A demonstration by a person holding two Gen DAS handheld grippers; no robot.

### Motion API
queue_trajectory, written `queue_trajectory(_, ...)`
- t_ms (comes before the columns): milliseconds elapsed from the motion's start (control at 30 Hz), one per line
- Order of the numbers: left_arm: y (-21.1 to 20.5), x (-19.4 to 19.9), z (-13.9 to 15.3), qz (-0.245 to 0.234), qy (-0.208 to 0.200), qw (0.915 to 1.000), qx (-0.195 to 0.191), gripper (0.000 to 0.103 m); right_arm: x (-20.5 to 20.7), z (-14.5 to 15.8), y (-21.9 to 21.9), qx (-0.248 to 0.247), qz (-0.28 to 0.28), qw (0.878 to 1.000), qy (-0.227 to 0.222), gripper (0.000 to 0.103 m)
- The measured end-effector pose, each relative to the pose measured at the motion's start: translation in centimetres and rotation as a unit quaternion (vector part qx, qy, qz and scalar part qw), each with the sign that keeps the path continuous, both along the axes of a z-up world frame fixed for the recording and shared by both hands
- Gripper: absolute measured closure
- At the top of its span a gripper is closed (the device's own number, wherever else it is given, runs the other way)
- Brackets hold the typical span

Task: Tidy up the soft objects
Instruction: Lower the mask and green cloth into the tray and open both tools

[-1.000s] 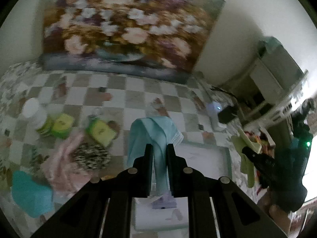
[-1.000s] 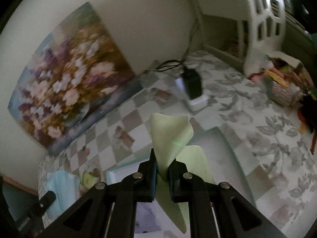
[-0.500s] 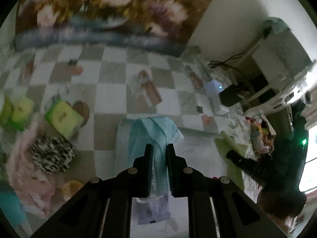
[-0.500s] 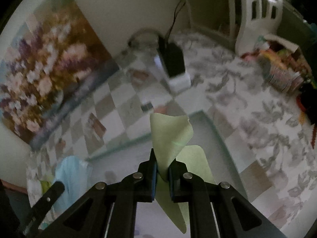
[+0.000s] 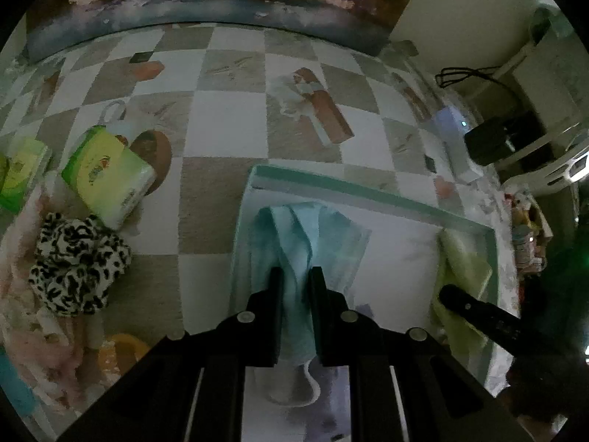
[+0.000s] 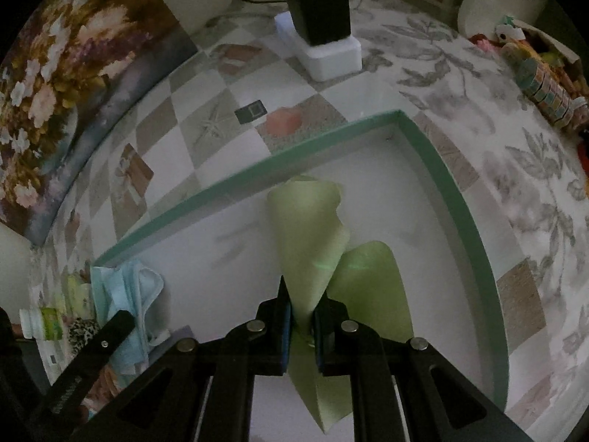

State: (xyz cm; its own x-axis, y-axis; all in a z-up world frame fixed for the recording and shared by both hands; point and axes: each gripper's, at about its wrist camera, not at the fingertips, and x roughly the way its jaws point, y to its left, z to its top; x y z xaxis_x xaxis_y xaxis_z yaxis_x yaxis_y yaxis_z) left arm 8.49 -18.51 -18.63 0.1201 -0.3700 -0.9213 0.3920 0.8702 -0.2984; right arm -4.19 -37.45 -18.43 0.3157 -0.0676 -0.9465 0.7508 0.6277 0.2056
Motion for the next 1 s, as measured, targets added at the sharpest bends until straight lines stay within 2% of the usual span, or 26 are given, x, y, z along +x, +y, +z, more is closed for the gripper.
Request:
queue_trajectory(67, 0.4, 0.3, -0.1, 0.012, 0.000, 0.9999, 0.007, 0.088, 0.1, 0.0, 0.3, -0.001, 0.004, 1.000, 0.004, 0.090)
queue_trajectory(333, 2.6, 1.3, -0.5, 0.062, 0.031, 0.9976, -0.011, 0.088, 1.6, 0.5, 1.4, -0.016, 0.028, 0.999, 0.027, 0.090)
queue_trajectory(467, 2.7, 1.4, -0.4, 0.063, 0.041, 0.9971, -0.013, 0.086, 1.9, 1.0, 2.0, -0.023, 0.041, 0.998, 0.036, 0.082)
queue_trajectory(500, 2.5, 1.4, -0.3, 0.058, 0.042, 0.9973, -0.012, 0.080, 2.0, 1.3, 2.2, -0.025, 0.042, 0.998, 0.034, 0.079)
queue_trajectory(567, 2.1, 1.1, 0.2, 0.047, 0.046, 0.9977, -0.018, 0.065, 2.1, 1.9, 2.2, -0.031, 0.044, 0.998, 0.033, 0.062)
queue_trajectory(633, 1.5, 0.9, 0.9, 0.036, 0.047, 0.9980, -0.021, 0.044, 2.2, 2.4, 2.3, -0.038, 0.047, 0.998, 0.031, 0.054)
queue_trajectory(800, 0.6, 0.1, 3.2, 0.016, 0.034, 0.9989, -0.027, 0.039, 2.6, 4.8, 2.3, -0.055, 0.049, 0.997, 0.016, 0.049)
queue_trajectory(900, 0.8, -0.1, 4.7, 0.015, 0.033, 0.9984, -0.042, 0.029, 2.3, 6.1, 2.3, -0.060, 0.046, 0.997, -0.003, 0.047)
queue_trajectory(1000, 1.2, -0.4, 6.1, 0.016, 0.025, 0.9983, -0.051, 0.029, 1.8, 7.4, 2.4, -0.072, 0.039, 0.996, -0.019, 0.044)
